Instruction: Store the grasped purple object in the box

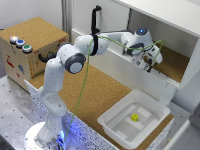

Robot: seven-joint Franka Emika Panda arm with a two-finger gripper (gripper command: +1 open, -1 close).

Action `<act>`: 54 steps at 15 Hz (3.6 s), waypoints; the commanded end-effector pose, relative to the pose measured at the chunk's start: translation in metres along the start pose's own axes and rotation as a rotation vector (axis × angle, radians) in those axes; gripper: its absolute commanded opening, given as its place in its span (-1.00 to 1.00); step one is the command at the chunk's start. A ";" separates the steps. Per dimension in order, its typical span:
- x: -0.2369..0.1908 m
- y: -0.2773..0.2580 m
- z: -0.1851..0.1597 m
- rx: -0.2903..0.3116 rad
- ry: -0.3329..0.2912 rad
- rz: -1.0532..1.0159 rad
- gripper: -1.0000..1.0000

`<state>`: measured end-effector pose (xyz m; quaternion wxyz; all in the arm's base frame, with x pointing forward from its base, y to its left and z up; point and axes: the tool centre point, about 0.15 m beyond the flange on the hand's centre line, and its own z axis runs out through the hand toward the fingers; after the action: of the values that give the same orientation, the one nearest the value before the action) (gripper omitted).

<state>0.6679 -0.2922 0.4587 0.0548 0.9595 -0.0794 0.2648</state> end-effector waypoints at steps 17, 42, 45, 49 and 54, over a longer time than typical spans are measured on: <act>-0.150 0.090 -0.078 0.075 -0.060 -0.144 -1.00; -0.313 0.249 -0.002 0.132 -0.253 -0.343 -1.00; -0.313 0.256 0.033 0.170 -0.305 -0.319 -1.00; -0.304 0.245 0.070 0.209 -0.337 -0.344 -1.00; -0.301 0.243 0.100 0.248 -0.392 -0.304 -1.00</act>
<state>0.3762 -0.4777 0.2663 0.0455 0.9908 0.0796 0.0991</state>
